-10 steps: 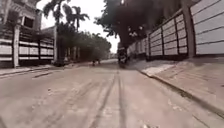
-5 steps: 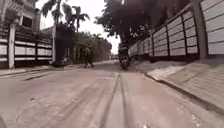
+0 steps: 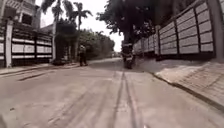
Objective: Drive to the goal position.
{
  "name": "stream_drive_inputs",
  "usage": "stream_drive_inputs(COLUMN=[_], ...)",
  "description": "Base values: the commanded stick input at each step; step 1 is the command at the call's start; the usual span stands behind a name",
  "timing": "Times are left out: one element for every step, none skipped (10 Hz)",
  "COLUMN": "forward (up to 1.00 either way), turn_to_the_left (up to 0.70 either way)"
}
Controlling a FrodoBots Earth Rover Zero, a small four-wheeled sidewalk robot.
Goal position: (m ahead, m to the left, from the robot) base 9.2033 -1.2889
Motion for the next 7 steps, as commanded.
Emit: stream_drive_inputs(forward=[1.00,1.00,1.00,1.00,1.00,1.00,1.00], turn_to_the_left=[0.00,0.00,0.00,0.00,0.00,0.07,0.33])
